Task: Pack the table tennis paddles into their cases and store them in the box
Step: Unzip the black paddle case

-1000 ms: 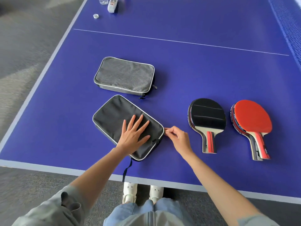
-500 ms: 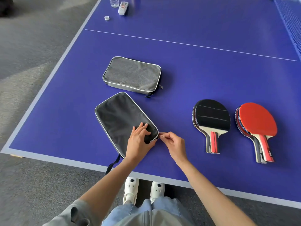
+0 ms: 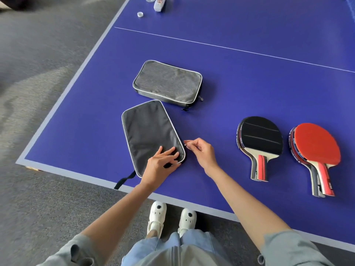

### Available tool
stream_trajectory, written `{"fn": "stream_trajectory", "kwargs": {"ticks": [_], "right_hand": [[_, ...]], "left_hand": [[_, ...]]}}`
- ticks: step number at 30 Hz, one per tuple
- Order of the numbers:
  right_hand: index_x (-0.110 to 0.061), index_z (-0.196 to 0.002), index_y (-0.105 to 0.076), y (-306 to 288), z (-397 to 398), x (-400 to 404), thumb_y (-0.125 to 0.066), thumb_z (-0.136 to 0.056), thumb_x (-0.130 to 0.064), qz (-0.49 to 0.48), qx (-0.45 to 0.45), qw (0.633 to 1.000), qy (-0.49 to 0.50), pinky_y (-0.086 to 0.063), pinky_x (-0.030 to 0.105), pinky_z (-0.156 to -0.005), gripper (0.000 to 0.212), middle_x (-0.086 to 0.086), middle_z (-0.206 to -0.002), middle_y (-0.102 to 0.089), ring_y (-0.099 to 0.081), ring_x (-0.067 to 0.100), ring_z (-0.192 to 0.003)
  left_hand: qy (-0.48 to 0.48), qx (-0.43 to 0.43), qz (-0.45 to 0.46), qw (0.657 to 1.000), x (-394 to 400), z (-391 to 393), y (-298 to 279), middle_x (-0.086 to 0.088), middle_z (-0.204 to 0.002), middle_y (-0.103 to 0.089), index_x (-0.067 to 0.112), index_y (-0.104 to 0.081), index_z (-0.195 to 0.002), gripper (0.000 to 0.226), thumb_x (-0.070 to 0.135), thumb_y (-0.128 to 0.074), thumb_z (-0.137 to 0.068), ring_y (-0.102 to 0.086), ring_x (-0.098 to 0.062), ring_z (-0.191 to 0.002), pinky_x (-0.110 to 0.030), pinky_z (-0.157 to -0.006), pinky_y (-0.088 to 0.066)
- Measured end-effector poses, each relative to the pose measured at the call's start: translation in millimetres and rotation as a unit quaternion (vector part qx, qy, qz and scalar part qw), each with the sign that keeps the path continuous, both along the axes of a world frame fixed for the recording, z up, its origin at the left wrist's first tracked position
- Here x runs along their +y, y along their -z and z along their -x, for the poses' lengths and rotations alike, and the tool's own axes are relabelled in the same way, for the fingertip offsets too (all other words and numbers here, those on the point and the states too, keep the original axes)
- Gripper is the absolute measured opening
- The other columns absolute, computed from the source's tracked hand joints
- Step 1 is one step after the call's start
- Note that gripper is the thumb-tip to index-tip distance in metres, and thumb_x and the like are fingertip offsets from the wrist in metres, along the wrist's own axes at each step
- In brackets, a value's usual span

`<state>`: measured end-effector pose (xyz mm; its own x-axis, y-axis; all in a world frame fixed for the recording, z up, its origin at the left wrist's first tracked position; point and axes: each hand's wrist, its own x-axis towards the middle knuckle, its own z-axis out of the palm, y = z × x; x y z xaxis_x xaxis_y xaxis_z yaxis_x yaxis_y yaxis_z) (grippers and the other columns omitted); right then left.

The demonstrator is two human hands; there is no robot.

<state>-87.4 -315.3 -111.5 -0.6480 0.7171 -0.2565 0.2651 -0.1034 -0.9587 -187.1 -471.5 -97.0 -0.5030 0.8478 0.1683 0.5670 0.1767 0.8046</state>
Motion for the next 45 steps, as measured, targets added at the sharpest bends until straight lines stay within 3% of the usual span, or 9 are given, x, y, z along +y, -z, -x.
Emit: {"fn": "stream_trajectory", "kwargs": {"ticks": [9, 13, 18, 24, 31, 35, 38, 42, 45], "right_hand": [[-0.002, -0.083, -0.060, -1.2, -2.2, -2.9, -0.058, -0.091, -0.008, -0.065, -0.034, 0.997, 0.033, -0.054, 0.019, -0.080, 0.010, 0.003, -0.096, -0.073, -0.069, 0.010, -0.088], [-0.001, -0.084, -0.062, -11.8, -14.8, -2.1, -0.059, -0.090, -0.008, -0.103, -0.046, 0.992, 0.055, -0.052, 0.012, -0.070, 0.010, 0.004, -0.090, -0.072, -0.069, 0.001, -0.077], [-0.004, -0.086, -0.066, -18.6, -26.7, -23.0, -0.061, -0.090, -0.010, -0.109, -0.052, 0.990, 0.068, -0.053, 0.015, -0.069, 0.009, 0.002, -0.085, -0.072, -0.070, 0.008, -0.079], [-0.005, -0.083, -0.066, -16.4, -47.5, -35.6, -0.062, -0.089, -0.009, -0.071, -0.028, 0.994, 0.073, -0.051, 0.010, -0.069, 0.009, -0.004, -0.081, -0.072, -0.070, 0.000, -0.081], [-0.003, -0.078, -0.063, -17.7, -33.5, -17.5, -0.063, -0.088, -0.007, -0.133, -0.007, 0.988, 0.076, -0.050, 0.011, -0.076, 0.011, 0.004, -0.106, -0.064, -0.066, 0.002, -0.087], [0.003, -0.083, -0.061, -17.7, -20.5, 16.4, -0.060, -0.090, -0.005, -0.123, 0.015, 0.990, 0.071, -0.044, 0.005, -0.085, 0.010, -0.003, -0.129, -0.051, -0.055, -0.013, -0.106], [-0.003, -0.084, -0.060, -21.8, -13.4, 48.2, -0.057, -0.092, -0.006, -0.100, 0.027, 0.991, 0.081, -0.040, 0.005, -0.094, 0.009, -0.004, -0.140, -0.046, -0.046, 0.000, -0.125], [-0.001, -0.082, -0.050, -25.4, -9.8, 70.0, -0.053, -0.094, -0.009, -0.069, 0.023, 0.996, 0.048, -0.045, 0.022, -0.101, 0.015, 0.000, -0.129, -0.060, -0.058, 0.002, -0.114], [0.000, -0.083, -0.047, -23.3, -17.2, 61.2, -0.053, -0.094, -0.010, -0.072, 0.010, 0.995, 0.064, -0.045, 0.010, -0.088, 0.016, 0.000, -0.124, -0.063, -0.061, -0.004, -0.106]], "left_hand": [[0.042, -0.012, 0.017, 0.999, -32.9, 15.7, 1.4, -0.001, -0.122, -0.064, 0.005, -0.074, -0.087, 0.016, 0.012, -0.078, -0.074, -0.053, -0.013, -0.123, -0.045, -0.108, -0.039], [-0.002, -0.089, 0.078, 0.993, -14.4, 17.1, -3.1, 0.013, -0.147, -0.037, 0.024, -0.060, -0.125, 0.063, 0.041, -0.080, -0.067, -0.028, 0.000, -0.139, -0.023, -0.114, -0.027], [-0.073, -0.043, 0.120, 0.989, 25.7, -0.6, -6.2, 0.007, -0.155, -0.023, 0.023, -0.042, -0.141, 0.086, 0.058, -0.071, -0.068, -0.010, -0.008, -0.146, -0.034, -0.120, -0.009], [-0.021, 0.058, 0.116, 0.991, 37.2, -2.6, -5.5, -0.004, -0.143, -0.047, 0.012, -0.063, -0.122, 0.056, 0.038, -0.075, -0.075, -0.032, -0.029, -0.140, -0.045, -0.111, -0.027], [-0.018, 0.022, 0.089, 0.996, 28.6, -0.7, -5.5, -0.001, -0.132, -0.058, 0.006, -0.072, -0.104, 0.028, 0.016, -0.073, -0.078, -0.034, -0.034, -0.137, -0.052, -0.111, -0.025], [0.012, 0.010, 0.080, 0.997, 17.8, 13.4, -5.9, 0.002, -0.132, -0.057, 0.008, -0.073, -0.104, 0.028, 0.014, -0.074, -0.076, -0.036, -0.031, -0.136, -0.056, -0.112, -0.027], [0.031, 0.015, 0.059, 0.998, 6.7, 22.0, -4.4, 0.008, -0.130, -0.054, 0.007, -0.073, -0.104, 0.031, 0.010, -0.076, -0.073, -0.038, -0.030, -0.134, -0.056, -0.111, -0.030], [0.024, -0.031, 0.061, 0.997, 7.3, 23.4, -4.0, 0.008, -0.135, -0.051, 0.013, -0.068, -0.114, 0.042, 0.015, -0.077, -0.073, -0.034, -0.020, -0.138, -0.049, -0.116, -0.023], [0.003, -0.042, 0.071, 0.997, 23.0, 16.2, -5.2, 0.004, -0.142, -0.047, 0.018, -0.060, -0.126, 0.054, 0.024, -0.077, -0.075, -0.028, -0.018, -0.142, -0.043, -0.118, -0.018]]}}
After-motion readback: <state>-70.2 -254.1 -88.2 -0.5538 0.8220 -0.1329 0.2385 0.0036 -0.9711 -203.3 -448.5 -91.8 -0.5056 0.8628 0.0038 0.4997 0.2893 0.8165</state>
